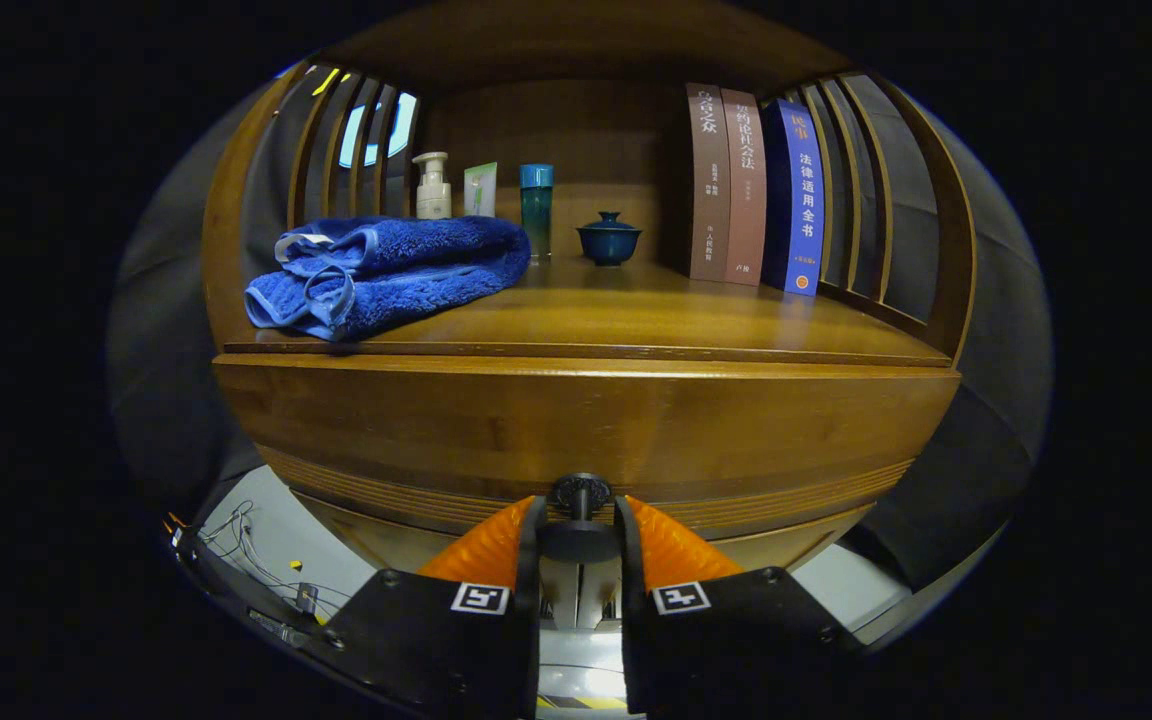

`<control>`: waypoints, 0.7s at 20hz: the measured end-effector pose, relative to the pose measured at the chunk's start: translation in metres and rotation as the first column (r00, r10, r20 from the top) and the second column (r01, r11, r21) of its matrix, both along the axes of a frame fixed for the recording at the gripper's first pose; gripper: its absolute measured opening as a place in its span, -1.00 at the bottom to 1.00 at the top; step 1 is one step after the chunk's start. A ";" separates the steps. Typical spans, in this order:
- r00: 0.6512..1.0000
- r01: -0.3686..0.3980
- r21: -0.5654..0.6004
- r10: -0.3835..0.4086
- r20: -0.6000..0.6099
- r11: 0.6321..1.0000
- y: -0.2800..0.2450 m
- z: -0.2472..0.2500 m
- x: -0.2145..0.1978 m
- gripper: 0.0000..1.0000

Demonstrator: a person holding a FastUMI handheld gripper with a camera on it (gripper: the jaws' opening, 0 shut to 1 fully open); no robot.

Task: Pull open the drawer, take out the items inside it, and place them on the countertop above the cabinet.

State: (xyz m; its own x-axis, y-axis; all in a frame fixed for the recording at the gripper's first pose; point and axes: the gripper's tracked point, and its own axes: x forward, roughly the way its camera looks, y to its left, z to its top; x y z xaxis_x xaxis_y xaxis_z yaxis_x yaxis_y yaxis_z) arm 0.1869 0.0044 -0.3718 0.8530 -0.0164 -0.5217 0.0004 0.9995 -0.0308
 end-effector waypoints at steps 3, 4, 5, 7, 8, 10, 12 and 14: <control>1.000 -0.001 0.001 0.001 -0.005 1.000 0.000 0.002 -0.013 -0.25; 1.000 -0.004 0.001 0.004 -0.007 1.000 0.001 0.002 -0.019 -0.25; 1.000 -0.007 0.002 0.007 -0.010 1.000 0.001 0.003 -0.025 -0.25; 1.000 -0.005 0.007 0.005 -0.018 1.000 0.000 0.005 -0.040 -0.25; 1.000 0.000 0.012 0.001 -0.023 1.000 0.000 0.006 -0.047 -0.25; 0.999 0.007 0.013 -0.006 -0.034 1.000 -0.001 0.008 -0.062 -0.25; 0.999 0.006 0.017 -0.005 -0.039 1.000 -0.001 0.009 -0.078 -0.25; 0.999 0.003 0.012 -0.002 -0.042 1.000 0.000 0.011 -0.093 -0.25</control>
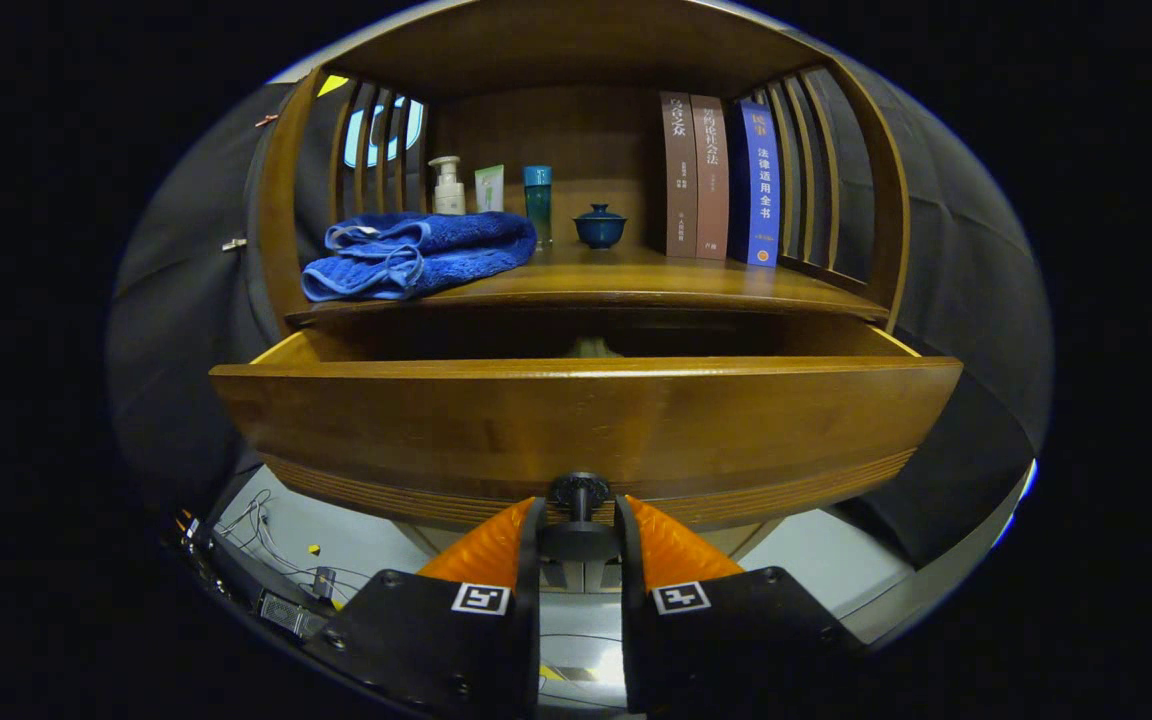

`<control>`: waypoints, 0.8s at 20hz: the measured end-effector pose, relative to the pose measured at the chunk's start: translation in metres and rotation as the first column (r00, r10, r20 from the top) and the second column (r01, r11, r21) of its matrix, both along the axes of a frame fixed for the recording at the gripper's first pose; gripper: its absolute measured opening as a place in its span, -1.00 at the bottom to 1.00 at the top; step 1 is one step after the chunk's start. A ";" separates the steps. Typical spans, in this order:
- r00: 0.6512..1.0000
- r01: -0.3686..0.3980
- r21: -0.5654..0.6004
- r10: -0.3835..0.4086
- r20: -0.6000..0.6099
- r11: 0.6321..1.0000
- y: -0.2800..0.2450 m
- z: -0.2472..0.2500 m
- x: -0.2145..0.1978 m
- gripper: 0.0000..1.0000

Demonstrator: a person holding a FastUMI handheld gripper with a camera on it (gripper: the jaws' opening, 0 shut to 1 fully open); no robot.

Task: Pull open the drawer, take out the items inside it, and place them on the countertop above the cabinet.

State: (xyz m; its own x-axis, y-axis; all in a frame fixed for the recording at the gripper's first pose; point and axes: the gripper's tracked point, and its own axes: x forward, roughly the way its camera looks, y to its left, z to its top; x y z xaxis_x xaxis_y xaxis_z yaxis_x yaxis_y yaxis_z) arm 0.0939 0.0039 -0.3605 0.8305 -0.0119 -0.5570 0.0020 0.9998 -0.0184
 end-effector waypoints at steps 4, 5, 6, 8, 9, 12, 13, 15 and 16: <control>1.000 0.013 0.015 -0.013 -0.013 1.000 0.000 0.003 -0.029 -0.25; 1.000 0.013 0.013 -0.013 -0.017 1.000 0.000 0.004 -0.035 -0.25; 1.000 0.015 0.013 -0.015 -0.019 1.000 0.000 0.004 -0.042 -0.25; 0.999 0.025 0.025 -0.024 -0.035 0.999 -0.001 0.002 -0.053 -0.26; 0.998 0.029 0.033 -0.027 -0.049 0.999 0.000 0.000 -0.059 -0.26; 0.997 0.038 0.045 -0.035 -0.067 0.998 0.002 -0.001 -0.075 -0.26; 0.997 0.036 0.046 -0.033 -0.066 0.998 0.003 -0.001 -0.079 -0.26; 0.998 0.028 0.041 -0.025 -0.060 0.999 0.005 -0.001 -0.081 -0.26; 0.998 0.028 0.042 -0.025 -0.059 0.999 0.005 -0.001 -0.082 -0.26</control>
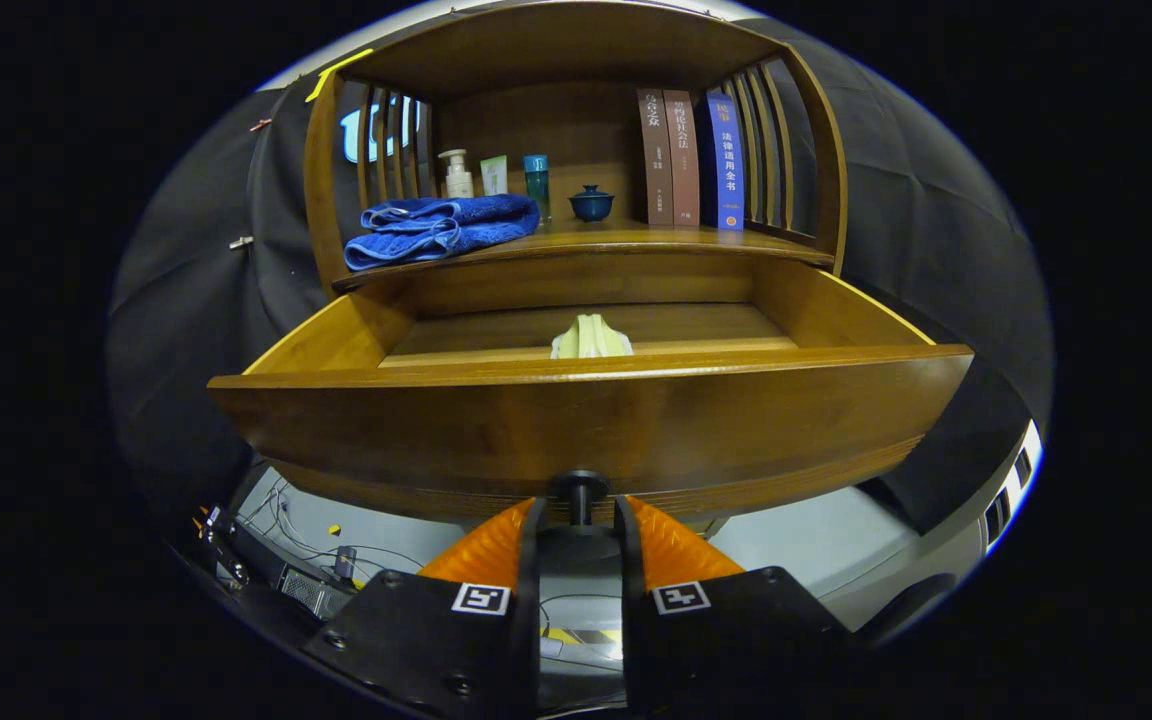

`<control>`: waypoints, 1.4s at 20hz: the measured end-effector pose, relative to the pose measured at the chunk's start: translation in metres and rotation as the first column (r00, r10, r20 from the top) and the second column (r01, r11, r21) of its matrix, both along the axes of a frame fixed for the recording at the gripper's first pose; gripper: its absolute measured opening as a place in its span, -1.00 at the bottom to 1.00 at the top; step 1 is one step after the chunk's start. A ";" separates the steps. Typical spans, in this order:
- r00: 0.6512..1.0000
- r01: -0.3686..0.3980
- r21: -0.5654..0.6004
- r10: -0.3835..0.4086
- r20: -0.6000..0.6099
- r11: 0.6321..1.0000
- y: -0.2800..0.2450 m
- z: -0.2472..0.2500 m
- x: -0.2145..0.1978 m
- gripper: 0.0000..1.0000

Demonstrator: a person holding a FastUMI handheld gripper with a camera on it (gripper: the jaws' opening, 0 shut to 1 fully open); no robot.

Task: Pull open the drawer, take out the items inside it, and place them on the countertop above the cabinet.

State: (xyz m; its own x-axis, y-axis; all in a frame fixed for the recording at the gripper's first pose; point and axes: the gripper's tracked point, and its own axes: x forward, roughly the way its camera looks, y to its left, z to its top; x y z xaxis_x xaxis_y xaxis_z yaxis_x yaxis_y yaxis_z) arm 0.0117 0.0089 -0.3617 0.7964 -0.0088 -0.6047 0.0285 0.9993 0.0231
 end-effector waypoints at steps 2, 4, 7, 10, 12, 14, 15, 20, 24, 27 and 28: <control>1.000 0.001 0.007 -0.001 0.007 1.000 0.000 -0.001 0.001 -0.26; 1.000 0.003 0.012 -0.002 -0.009 1.000 -0.001 -0.005 -0.004 -0.09; 0.999 0.019 0.032 -0.017 -0.052 0.999 -0.005 -0.003 -0.023 0.69; 1.000 0.030 0.042 -0.029 -0.011 0.999 -0.006 0.034 -0.030 1.00; 0.999 0.021 0.058 -0.024 0.042 0.998 -0.002 0.073 -0.023 0.99; 0.997 0.013 0.060 -0.018 0.075 0.998 -0.002 0.104 -0.009 0.99; 0.997 0.007 0.059 -0.011 0.076 0.998 -0.001 0.115 0.000 0.99; 1.000 -0.016 0.071 0.014 0.025 0.997 0.005 0.136 0.067 0.99; 0.994 -0.023 0.110 0.035 -0.100 0.994 0.011 0.110 0.118 0.99; 0.978 -0.004 0.077 0.020 -0.209 0.997 0.003 0.078 0.148 0.99; 0.967 -0.003 0.071 0.021 -0.254 0.997 0.002 0.066 0.154 0.99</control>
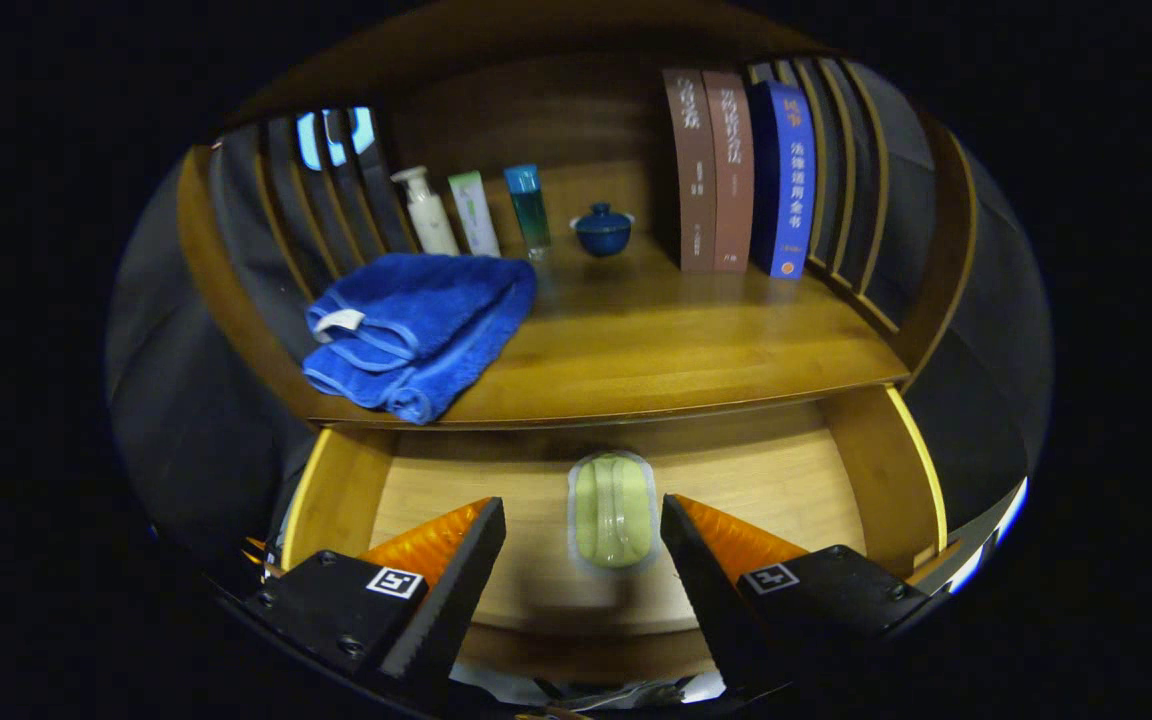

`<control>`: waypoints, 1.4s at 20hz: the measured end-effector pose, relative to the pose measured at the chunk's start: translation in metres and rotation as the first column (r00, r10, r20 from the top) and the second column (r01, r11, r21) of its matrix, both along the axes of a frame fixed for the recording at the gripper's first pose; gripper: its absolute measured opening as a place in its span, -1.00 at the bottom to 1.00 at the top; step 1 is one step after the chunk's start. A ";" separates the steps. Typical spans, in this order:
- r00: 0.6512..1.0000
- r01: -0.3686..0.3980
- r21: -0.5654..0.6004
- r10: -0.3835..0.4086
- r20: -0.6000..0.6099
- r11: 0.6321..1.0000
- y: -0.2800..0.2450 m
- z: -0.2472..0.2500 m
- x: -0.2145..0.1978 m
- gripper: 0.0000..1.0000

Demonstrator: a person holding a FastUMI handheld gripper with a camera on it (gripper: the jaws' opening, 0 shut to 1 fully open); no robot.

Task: Pull open the drawer, take out the items inside it, and place them on the countertop above the cabinet.

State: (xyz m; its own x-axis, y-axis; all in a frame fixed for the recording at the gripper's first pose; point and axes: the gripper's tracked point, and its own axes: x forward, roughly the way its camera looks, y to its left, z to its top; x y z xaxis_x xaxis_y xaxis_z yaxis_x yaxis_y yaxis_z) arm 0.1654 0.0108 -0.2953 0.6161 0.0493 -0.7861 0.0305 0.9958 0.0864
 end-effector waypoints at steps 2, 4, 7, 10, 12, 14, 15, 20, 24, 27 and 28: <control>0.998 0.002 -0.019 -0.003 -0.067 1.000 -0.006 -0.021 0.012 0.98; 0.990 0.004 -0.030 -0.008 -0.139 1.000 -0.011 -0.038 0.018 0.98; 0.971 0.011 -0.033 -0.018 -0.239 0.999 -0.014 -0.061 0.018 0.96; 0.960 0.002 -0.054 -0.017 -0.280 0.999 -0.019 -0.076 0.019 0.66; 0.954 0.005 -0.052 -0.020 -0.299 0.999 -0.017 -0.085 0.016 0.23; 0.954 0.012 -0.051 -0.027 -0.298 0.999 -0.017 -0.083 0.017 -0.19; 0.957 0.006 -0.049 -0.020 -0.288 0.999 -0.017 -0.084 0.019 -0.41; 0.959 0.002 -0.047 -0.016 -0.284 0.999 -0.018 -0.083 0.016 -0.68; 0.968 -0.002 -0.042 -0.008 -0.253 0.999 -0.018 -0.070 0.009 -0.68; 0.984 -0.004 -0.036 -0.002 -0.178 0.999 -0.017 -0.042 0.000 -0.69; 0.987 -0.009 -0.037 0.003 -0.158 0.999 -0.017 -0.033 -0.006 -0.69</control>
